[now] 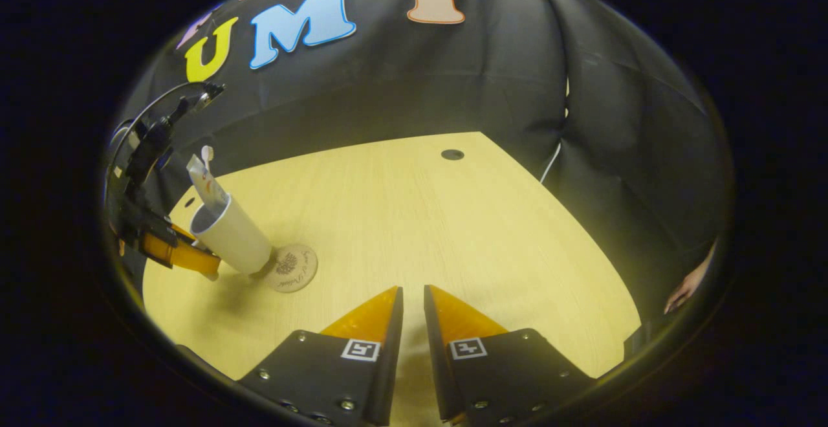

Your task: Put the toothbrush and toothpaste on the desktop into the cup, then pick up the cup and place it on the coaster on the desktop.

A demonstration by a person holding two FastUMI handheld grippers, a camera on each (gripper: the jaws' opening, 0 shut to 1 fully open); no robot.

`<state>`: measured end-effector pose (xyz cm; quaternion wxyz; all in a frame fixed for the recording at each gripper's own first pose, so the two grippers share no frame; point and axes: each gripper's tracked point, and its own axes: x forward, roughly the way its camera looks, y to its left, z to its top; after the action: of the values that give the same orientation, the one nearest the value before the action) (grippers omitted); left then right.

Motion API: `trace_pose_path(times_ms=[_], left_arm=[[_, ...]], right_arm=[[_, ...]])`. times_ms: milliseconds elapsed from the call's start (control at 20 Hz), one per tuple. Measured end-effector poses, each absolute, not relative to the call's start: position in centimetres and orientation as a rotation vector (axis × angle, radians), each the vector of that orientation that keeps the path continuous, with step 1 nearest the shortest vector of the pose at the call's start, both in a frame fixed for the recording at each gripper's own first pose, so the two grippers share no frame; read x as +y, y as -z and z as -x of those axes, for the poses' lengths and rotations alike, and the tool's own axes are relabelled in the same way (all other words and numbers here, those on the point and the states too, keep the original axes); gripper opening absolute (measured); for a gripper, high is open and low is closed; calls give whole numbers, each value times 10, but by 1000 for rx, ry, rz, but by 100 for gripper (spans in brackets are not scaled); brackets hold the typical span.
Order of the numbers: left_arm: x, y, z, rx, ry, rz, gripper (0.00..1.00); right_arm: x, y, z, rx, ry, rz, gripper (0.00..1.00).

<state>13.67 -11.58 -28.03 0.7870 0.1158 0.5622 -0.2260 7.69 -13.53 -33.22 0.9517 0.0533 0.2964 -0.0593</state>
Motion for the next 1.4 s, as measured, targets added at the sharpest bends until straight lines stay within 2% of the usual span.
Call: trace_pose_path(times_ms=[400, 950, 1250, 1350, 1400], left_arm=[[-156, 292, -141, 1223, 558, -277, 26], [-151, 305, -140, 1259, 522, -270, 26], [-154, 298, -138, 1208, 521, -301, 34], [-153, 288, -140, 1167, 528, -348, 41], [-154, 284, -140, 1147, 529, -363, 37]], right_arm=[[-144, 335, -71, 603, 142, -105, 25], [-154, 338, -67, 610, 167, -123, 25], [-148, 340, -67, 613, 153, -125, 25], [-143, 339, -68, 613, 142, -124, 25], [-144, 338, -68, 611, 134, -123, 25]])
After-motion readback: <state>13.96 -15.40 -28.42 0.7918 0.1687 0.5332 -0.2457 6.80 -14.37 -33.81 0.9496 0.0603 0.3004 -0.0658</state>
